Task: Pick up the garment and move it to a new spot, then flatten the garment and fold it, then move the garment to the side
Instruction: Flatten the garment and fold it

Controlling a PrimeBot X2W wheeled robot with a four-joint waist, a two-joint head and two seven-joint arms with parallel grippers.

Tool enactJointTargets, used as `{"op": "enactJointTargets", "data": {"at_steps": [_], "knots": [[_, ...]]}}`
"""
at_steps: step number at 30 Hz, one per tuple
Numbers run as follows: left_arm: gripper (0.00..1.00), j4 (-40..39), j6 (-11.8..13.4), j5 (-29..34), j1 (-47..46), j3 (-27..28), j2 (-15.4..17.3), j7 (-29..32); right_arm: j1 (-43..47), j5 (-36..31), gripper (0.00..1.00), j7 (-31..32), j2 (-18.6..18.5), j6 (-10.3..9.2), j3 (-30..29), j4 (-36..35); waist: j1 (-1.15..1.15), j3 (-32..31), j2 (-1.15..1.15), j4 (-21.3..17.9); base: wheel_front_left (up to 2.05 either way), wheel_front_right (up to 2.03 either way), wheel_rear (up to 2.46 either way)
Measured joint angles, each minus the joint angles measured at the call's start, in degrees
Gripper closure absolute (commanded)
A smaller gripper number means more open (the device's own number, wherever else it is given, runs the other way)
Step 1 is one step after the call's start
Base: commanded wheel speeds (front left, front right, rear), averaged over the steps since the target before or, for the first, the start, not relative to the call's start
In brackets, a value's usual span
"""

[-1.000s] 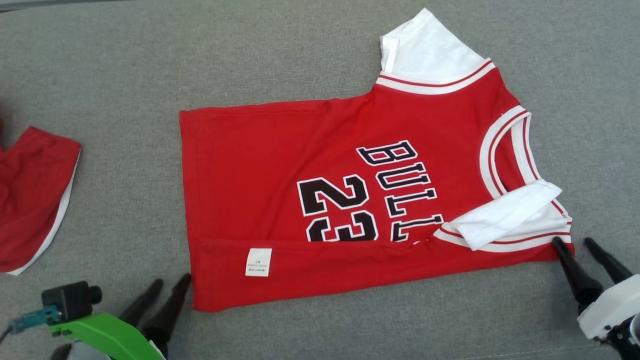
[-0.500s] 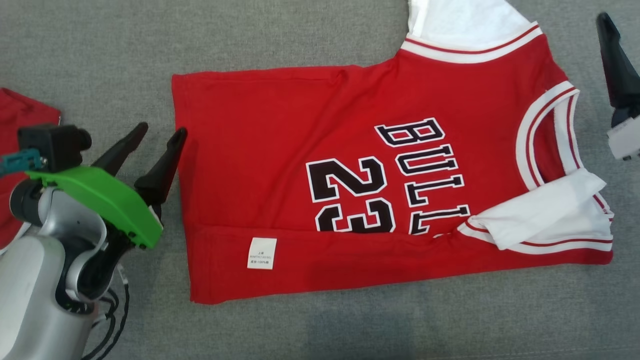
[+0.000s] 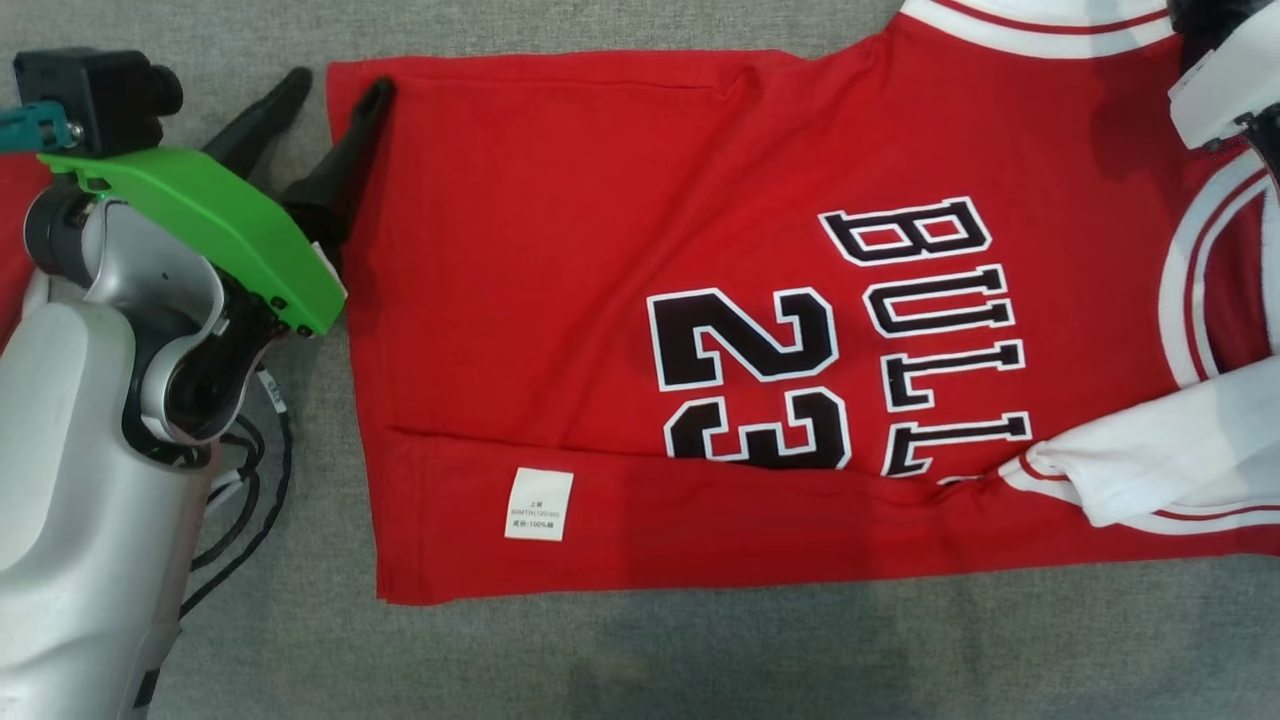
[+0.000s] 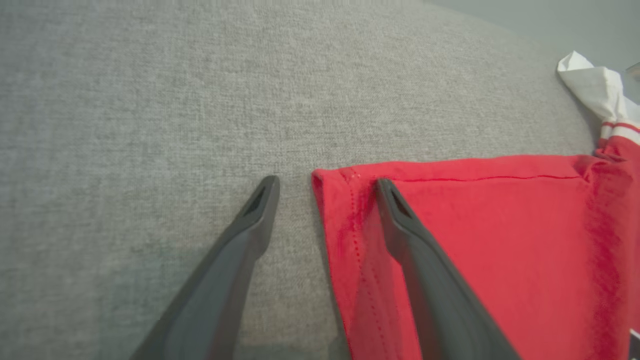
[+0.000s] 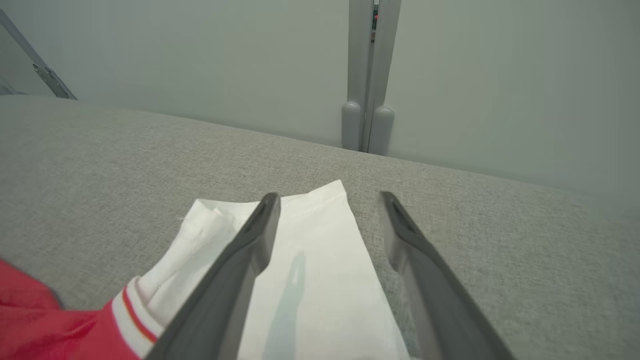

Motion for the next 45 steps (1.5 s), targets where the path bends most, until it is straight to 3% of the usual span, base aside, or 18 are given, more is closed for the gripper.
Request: {"op": "enactJointTargets", "data": {"at_steps": [1,2,8,22,29,31,32,38,45], "knots": [[0.59,0.41,-0.59,-0.01,-0.64,-0.34,-0.36,-0.04,-0.44,-0.29,0.00,0.00,0.07,0.00,0.10,0.98,0.00,0.41,0.00,0.25,0.00,0.00,0.00],[1.00,0.78,-0.99,-0.05,-1.29,-0.83,-0.77,-0.05,-0.66,-0.64,0.00,0.02,-0.04,0.01,0.15,1.96,0.00,0.69,0.00,0.57,0.00,0.00,0.00],[1.00,1.47,-5.37,-2.00,-2.46,-5.31,-2.20,1.57,-3.17,-1.26,0.00,0.40,-0.32,0.32,0.00,6.58,0.00,1.20,0.00,2.58,0.00,0.00,0.00],[1.00,1.16,-5.92,-2.63,-3.45,-8.92,-6.11,1.46,-7.69,-2.03,0.00,3.59,-0.49,-0.38,-0.74,15.01,0.00,0.57,0.00,7.43,0.00,0.00,0.00],[1.00,2.11,-6.42,-2.74,-3.46,-10.22,-6.42,0.49,-8.88,-2.04,0.00,4.87,0.03,-1.33,-0.73,19.24,-0.01,0.17,0.00,9.38,0.00,0.00,0.00],[1.00,2.15,-6.42,-2.79,-3.45,-10.29,-6.37,0.49,-9.30,-2.05,0.60,5.49,0.09,-1.36,-0.65,20.04,-0.01,-0.09,0.00,9.65,0.00,0.00,0.00],[1.00,2.20,-6.42,-2.86,-3.45,-10.28,-6.34,0.48,-9.62,-2.05,1.00,5.57,0.15,-1.51,-0.60,20.43,-0.01,-0.18,0.00,9.74,0.00,0.00,0.00],[1.00,3.44,-6.60,-3.18,-3.44,-9.80,-5.58,-0.48,-10.71,-2.04,1.00,5.43,1.55,-1.65,0.13,21.65,-0.01,-0.66,0.00,9.51,0.00,0.00,0.00],[1.00,5.03,-6.61,-3.18,-3.44,-8.16,-4.11,-2.56,-11.39,-1.21,1.00,2.56,2.34,0.37,0.57,21.34,-0.01,-2.01,0.00,7.65,0.00,0.00,0.00]]}}
